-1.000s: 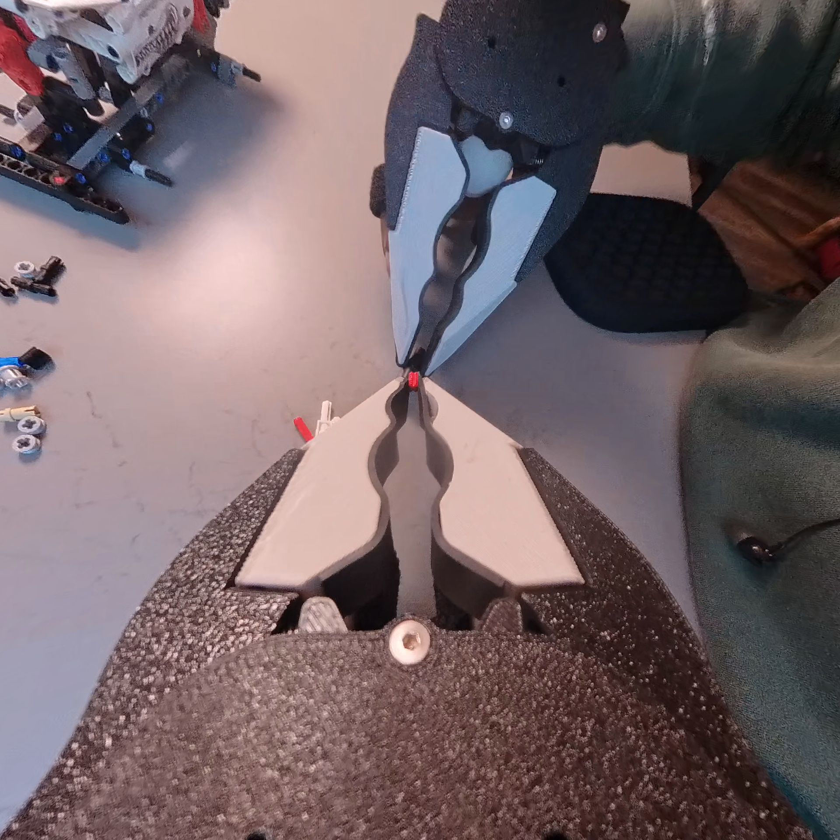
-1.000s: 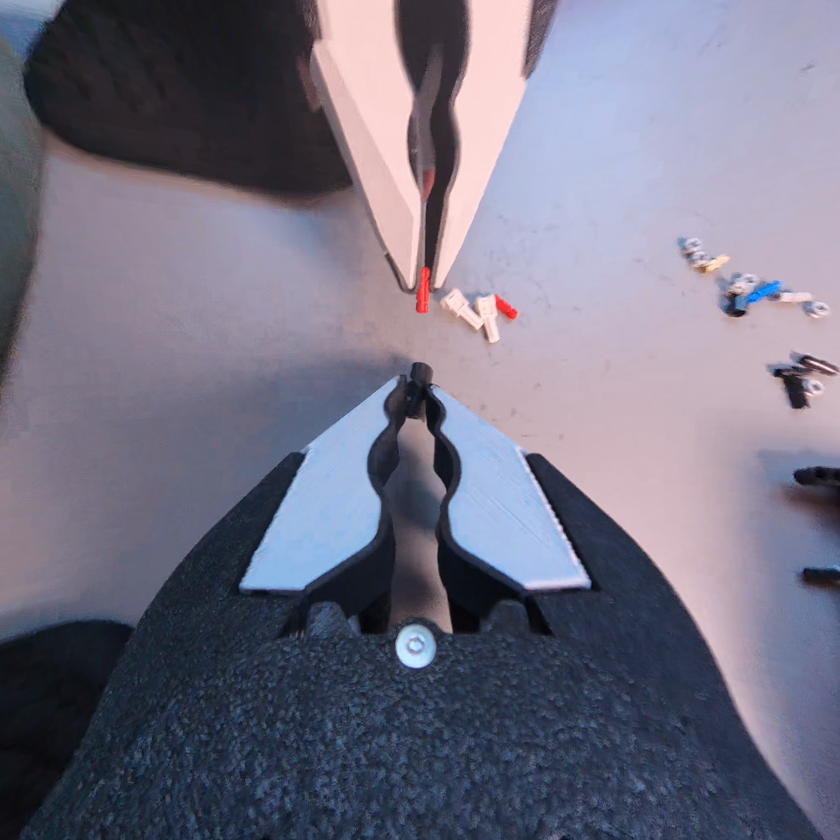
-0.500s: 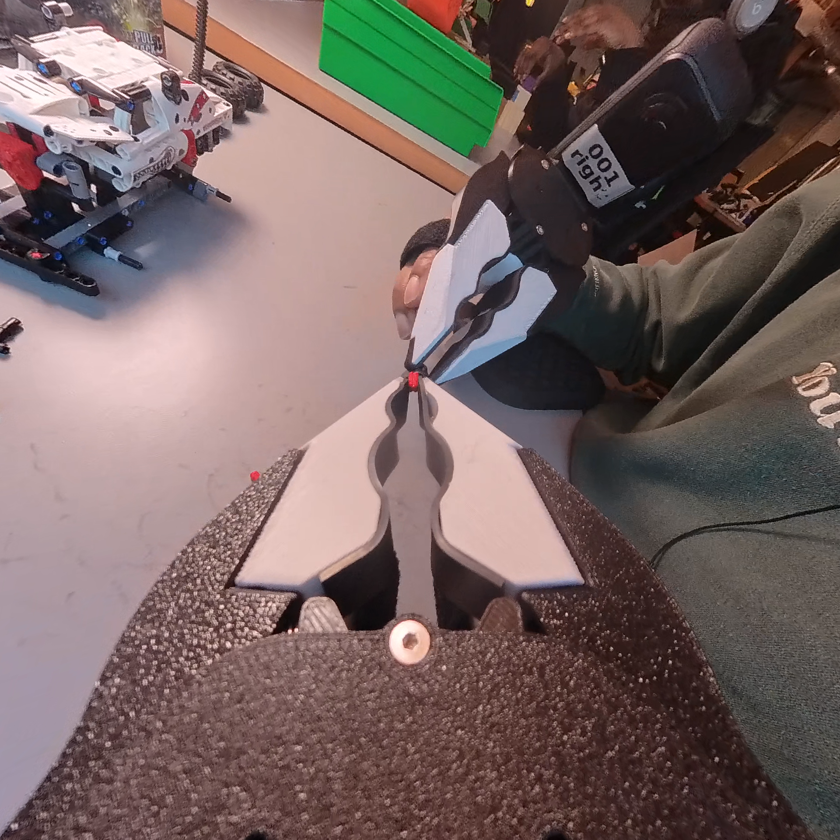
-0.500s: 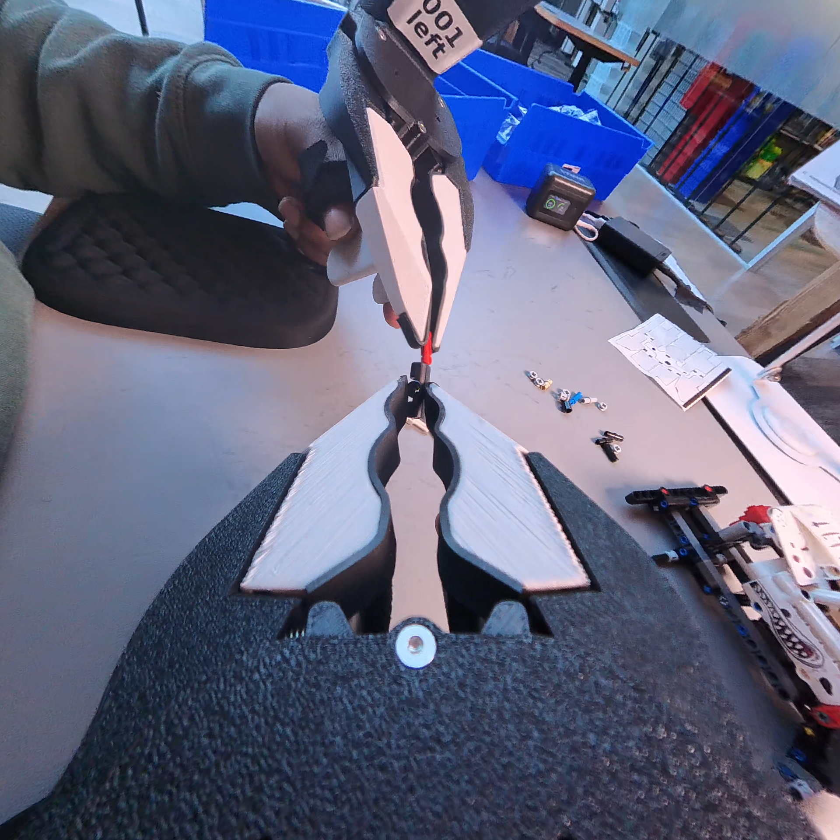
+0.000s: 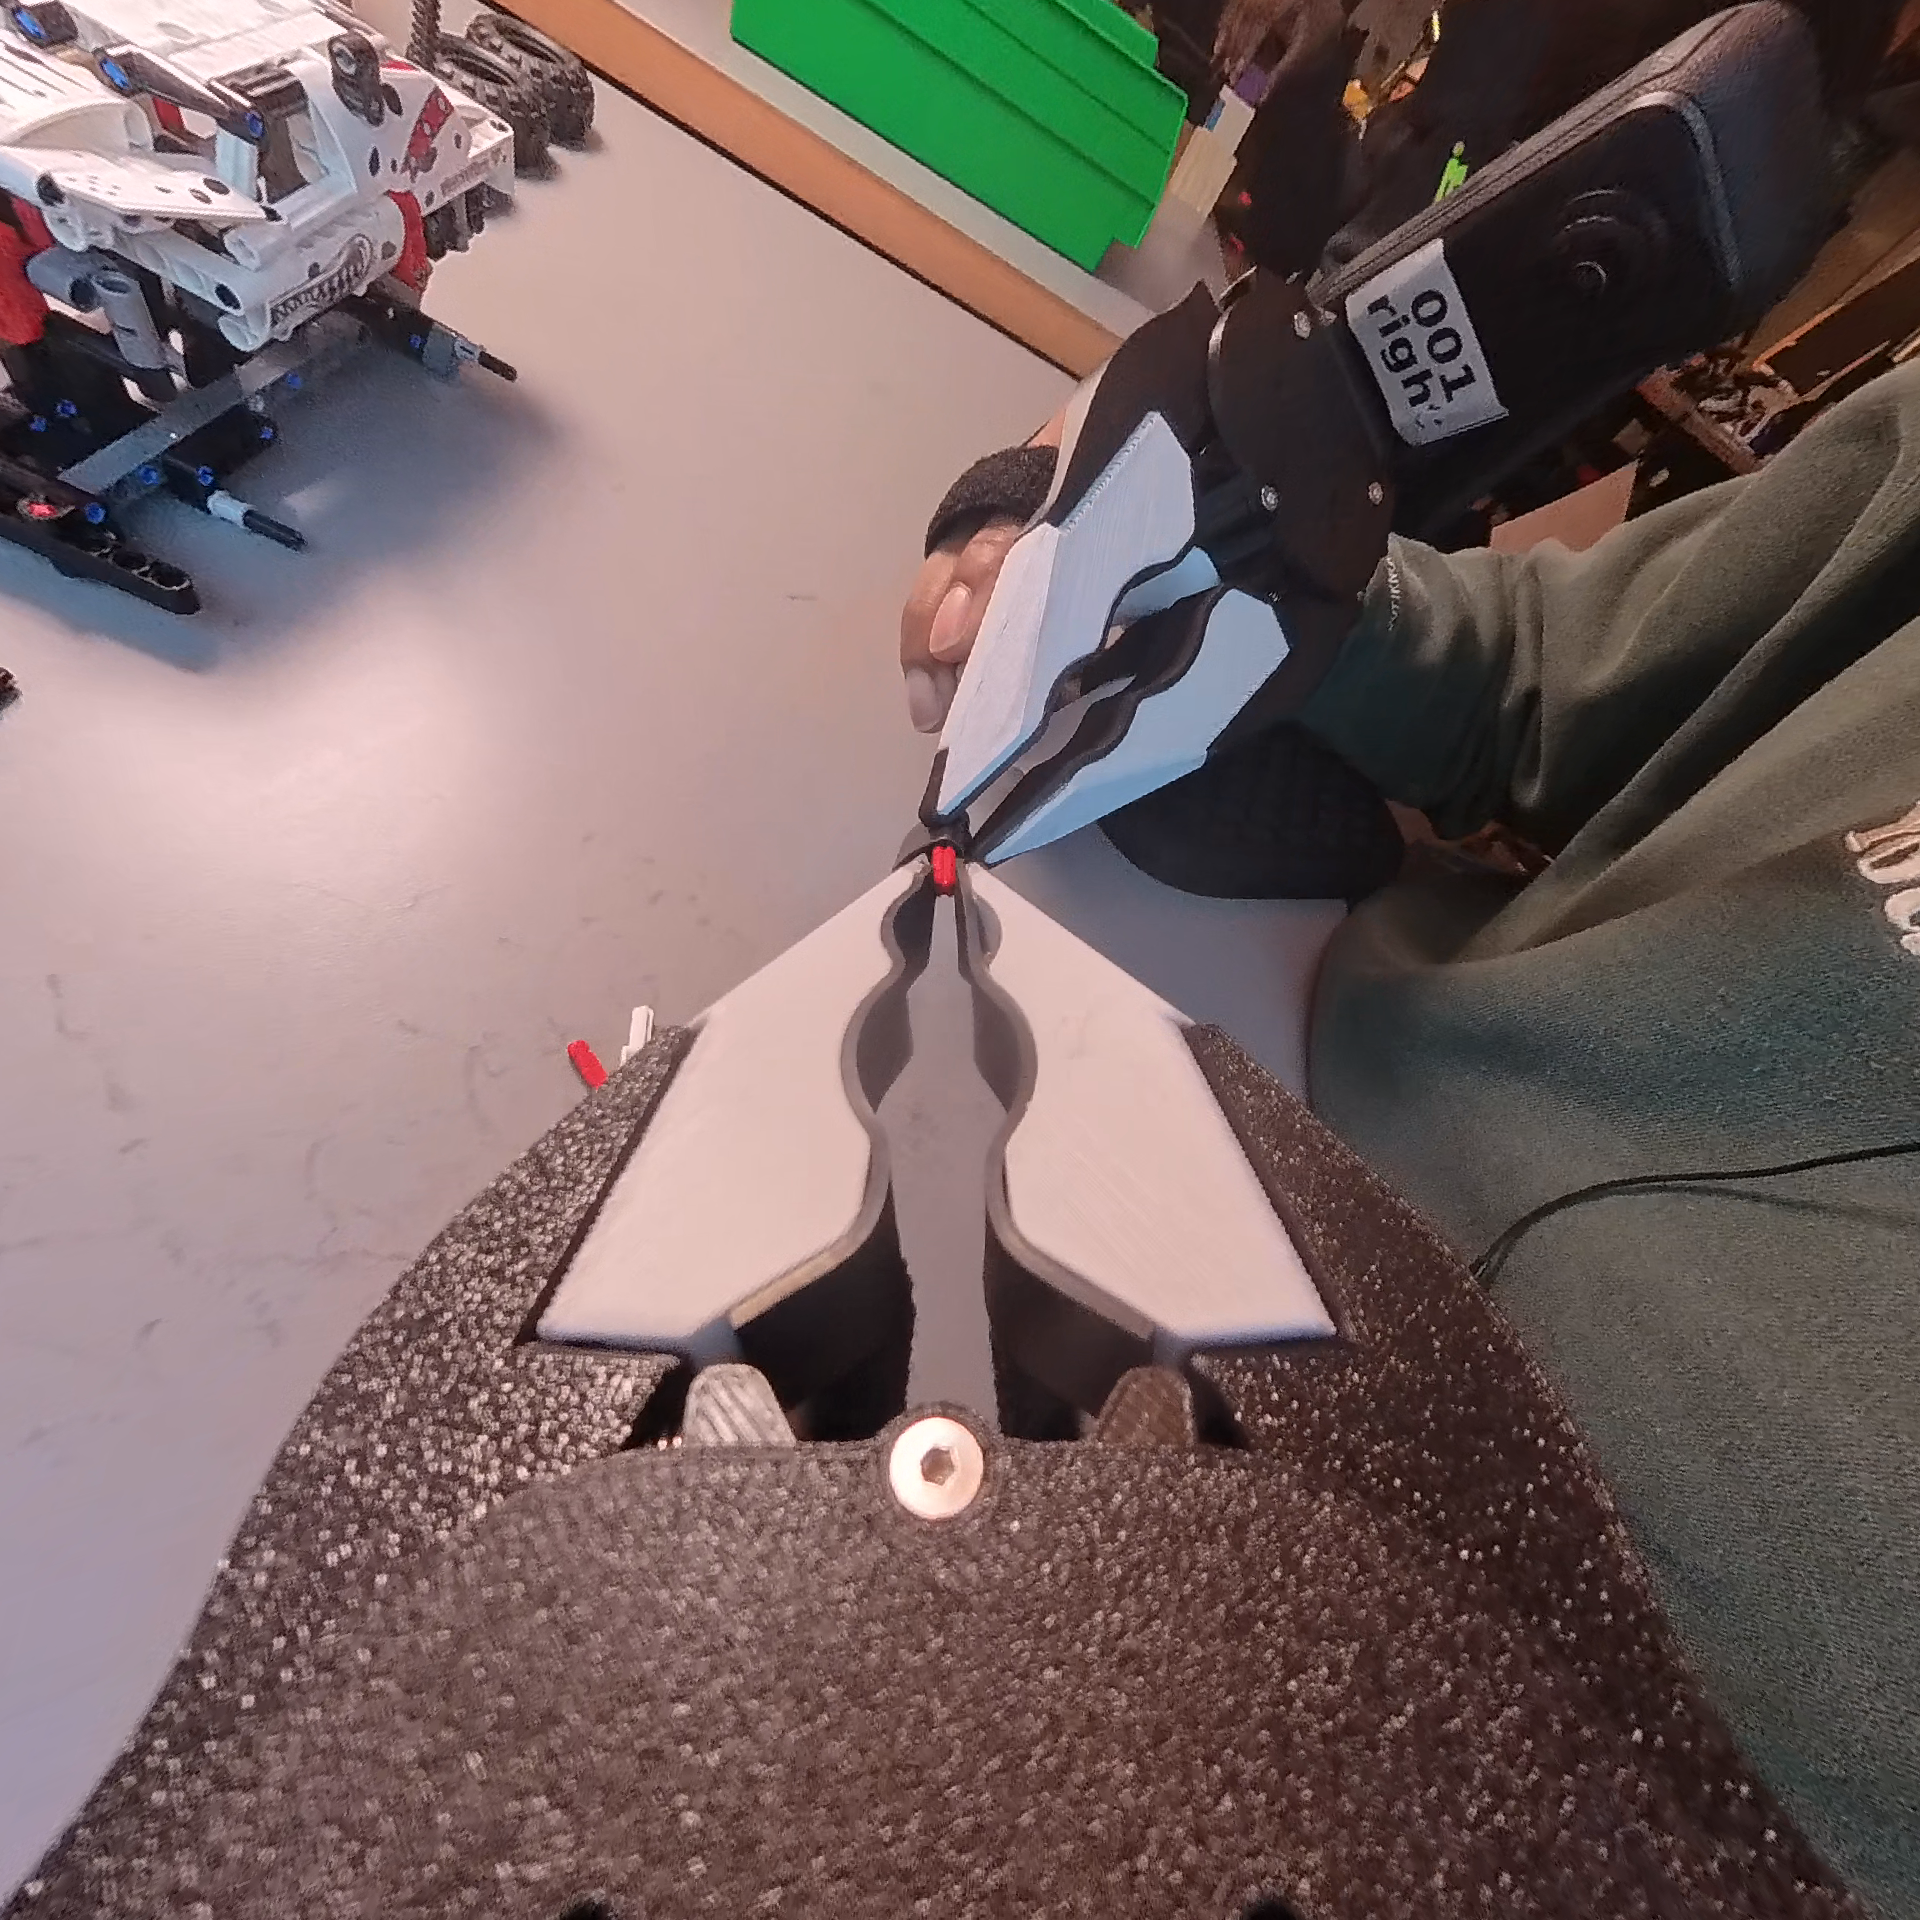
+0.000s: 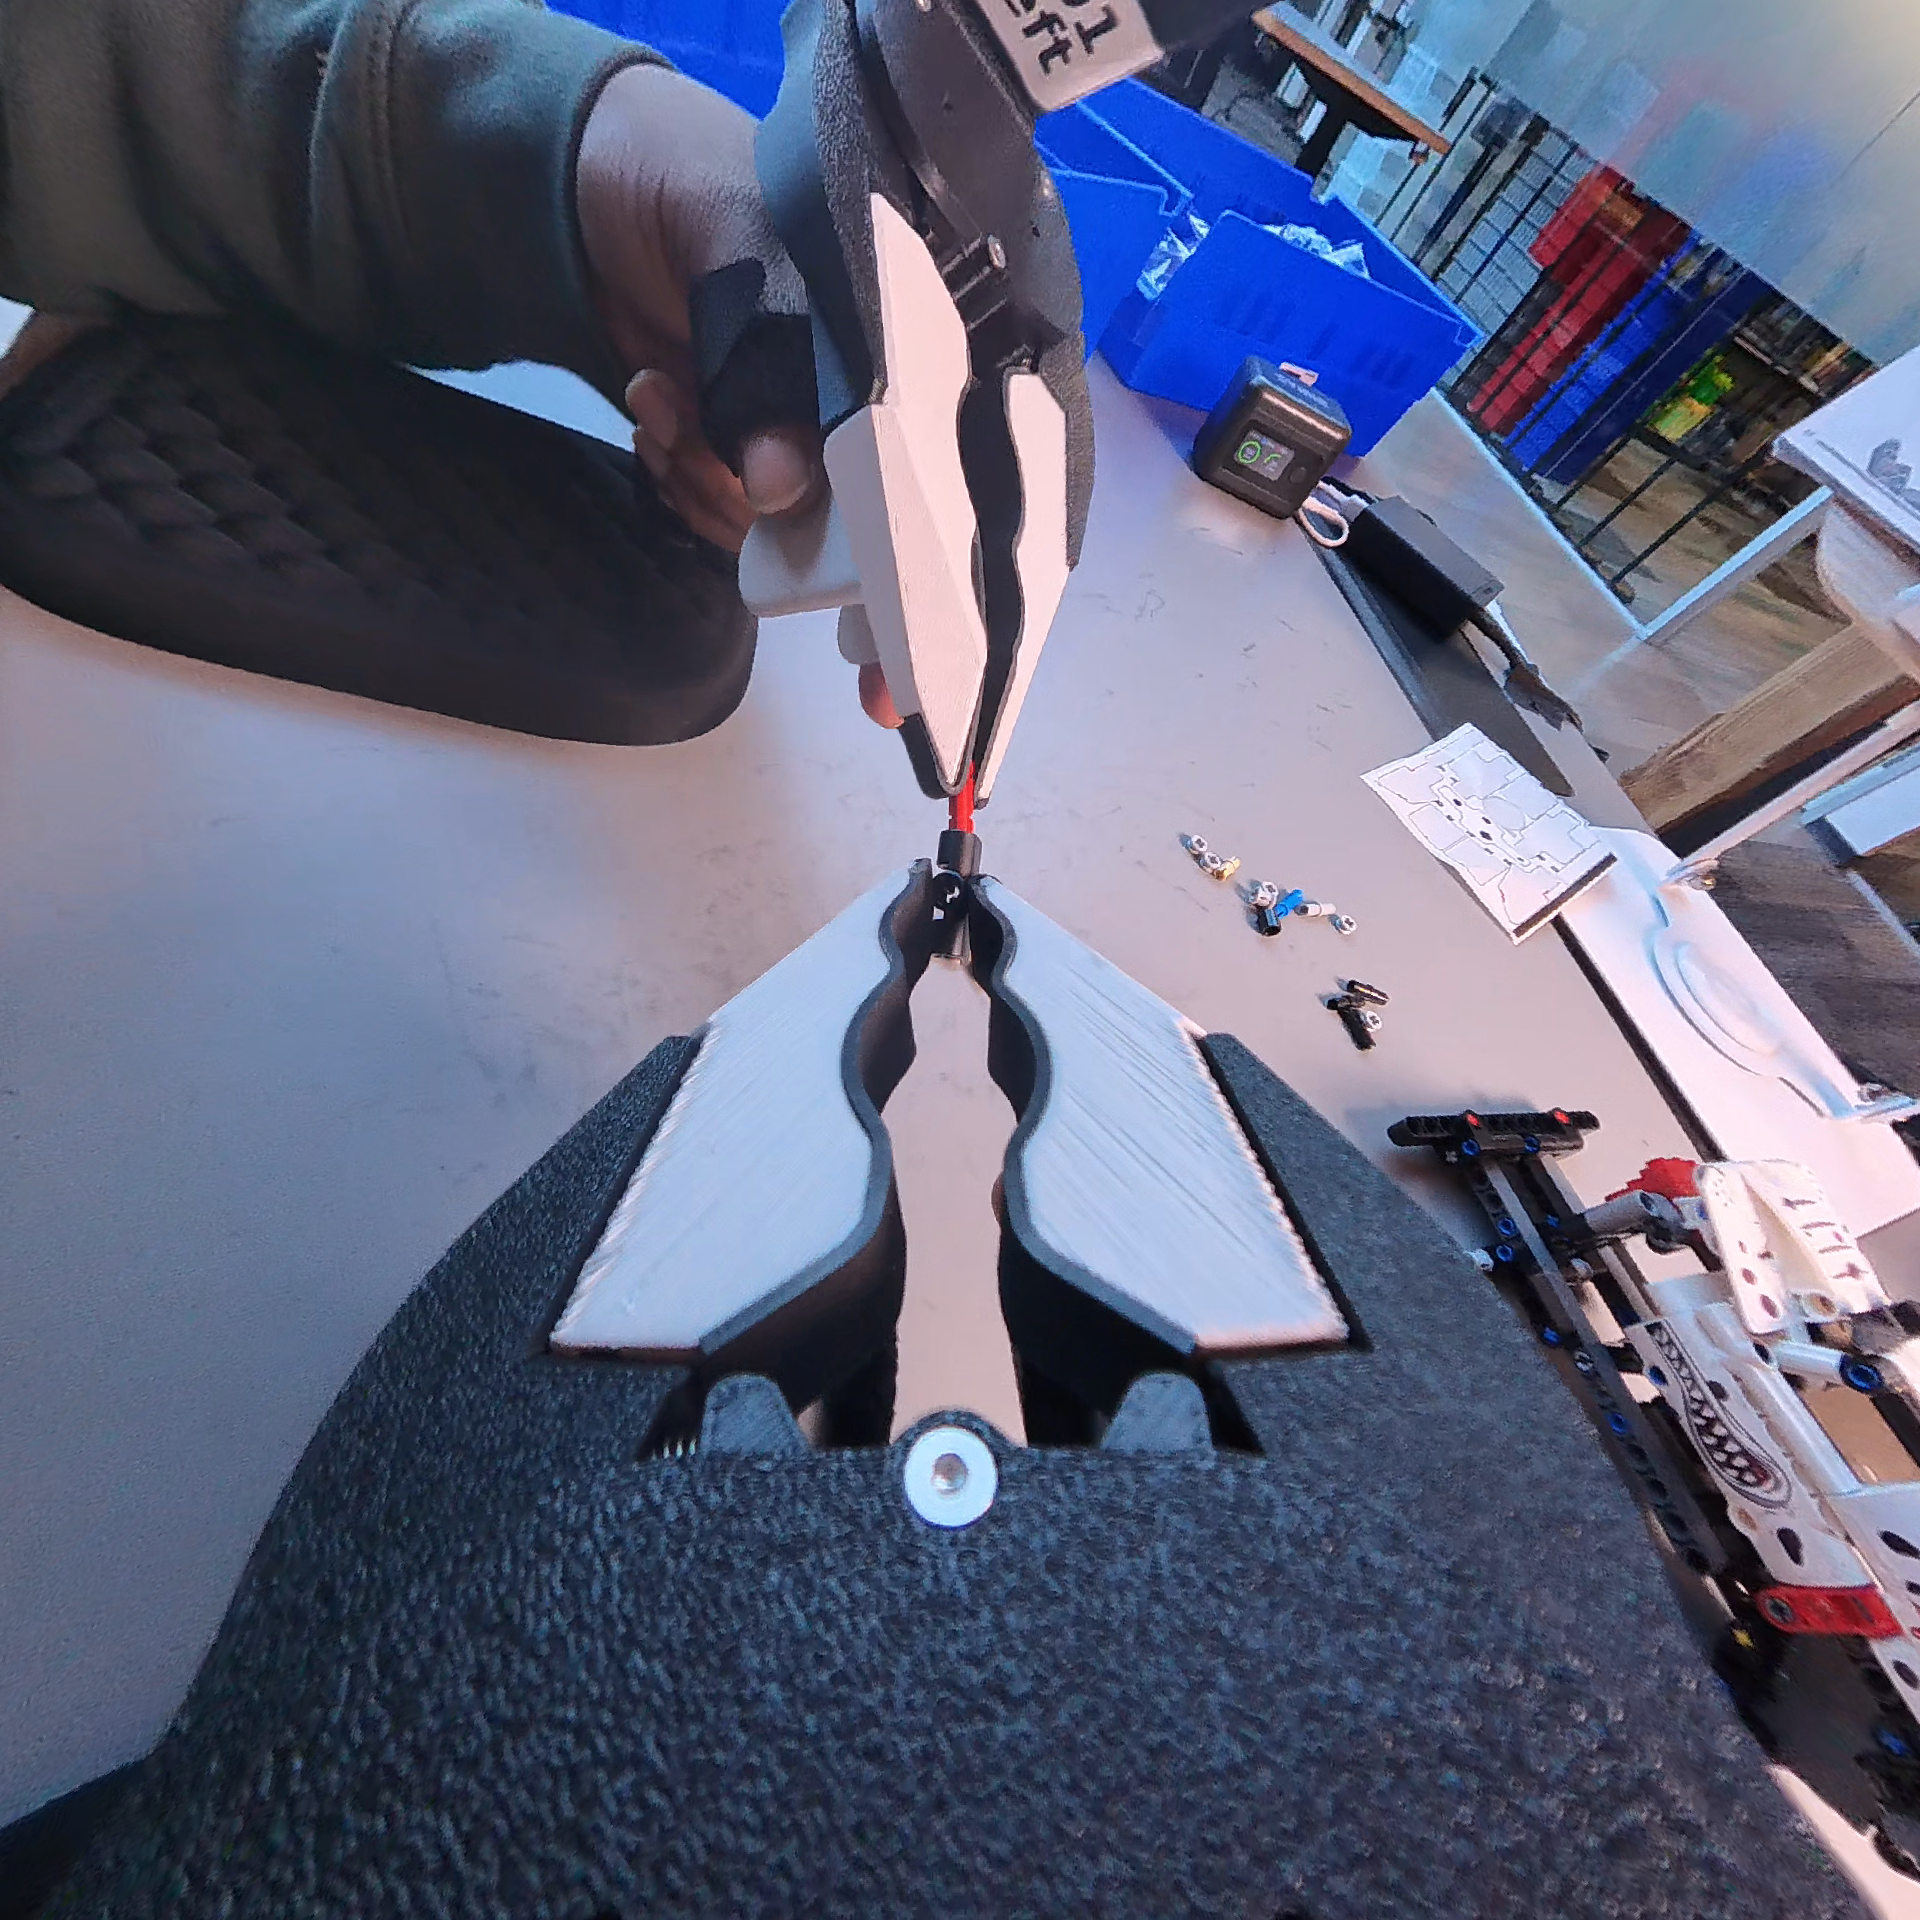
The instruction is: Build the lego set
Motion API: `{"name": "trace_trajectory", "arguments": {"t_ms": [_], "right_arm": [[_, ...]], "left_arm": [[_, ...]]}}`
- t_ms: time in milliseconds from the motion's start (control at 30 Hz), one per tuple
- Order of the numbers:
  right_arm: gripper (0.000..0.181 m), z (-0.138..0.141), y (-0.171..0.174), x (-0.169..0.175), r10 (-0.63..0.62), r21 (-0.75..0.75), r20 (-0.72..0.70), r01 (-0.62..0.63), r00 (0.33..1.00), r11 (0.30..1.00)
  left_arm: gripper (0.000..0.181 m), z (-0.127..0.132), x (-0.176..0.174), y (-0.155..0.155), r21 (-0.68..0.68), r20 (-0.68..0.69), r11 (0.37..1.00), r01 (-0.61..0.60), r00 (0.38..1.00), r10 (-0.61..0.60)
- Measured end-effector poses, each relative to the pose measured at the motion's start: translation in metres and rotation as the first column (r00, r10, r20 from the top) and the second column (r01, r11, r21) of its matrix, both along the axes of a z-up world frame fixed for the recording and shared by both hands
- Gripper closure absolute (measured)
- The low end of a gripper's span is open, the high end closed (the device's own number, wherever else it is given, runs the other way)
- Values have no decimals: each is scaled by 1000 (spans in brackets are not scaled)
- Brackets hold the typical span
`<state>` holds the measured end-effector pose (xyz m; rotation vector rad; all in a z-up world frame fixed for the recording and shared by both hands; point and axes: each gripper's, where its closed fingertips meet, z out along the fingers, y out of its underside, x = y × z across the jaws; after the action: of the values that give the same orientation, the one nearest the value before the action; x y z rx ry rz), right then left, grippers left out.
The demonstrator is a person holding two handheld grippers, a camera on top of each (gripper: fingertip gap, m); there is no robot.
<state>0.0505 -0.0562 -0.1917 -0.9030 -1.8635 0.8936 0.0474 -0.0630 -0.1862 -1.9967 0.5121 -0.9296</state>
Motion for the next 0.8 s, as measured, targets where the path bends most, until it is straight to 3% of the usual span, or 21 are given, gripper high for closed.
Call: {"name": "trace_trajectory", "arguments": {"t_ms": [367, 800], "right_arm": [[177, -6, -2, 2, 13, 72, 1, -13, 1000, 997], [178, 17, -15, 7, 92, 39, -117, -88, 989, 995]], "left_arm": [[180, -7, 2, -1, -42, 0, 999, 20, 1000, -20], [180, 12, 8, -11, -57, 195, 994, 95, 977, -82]]}}
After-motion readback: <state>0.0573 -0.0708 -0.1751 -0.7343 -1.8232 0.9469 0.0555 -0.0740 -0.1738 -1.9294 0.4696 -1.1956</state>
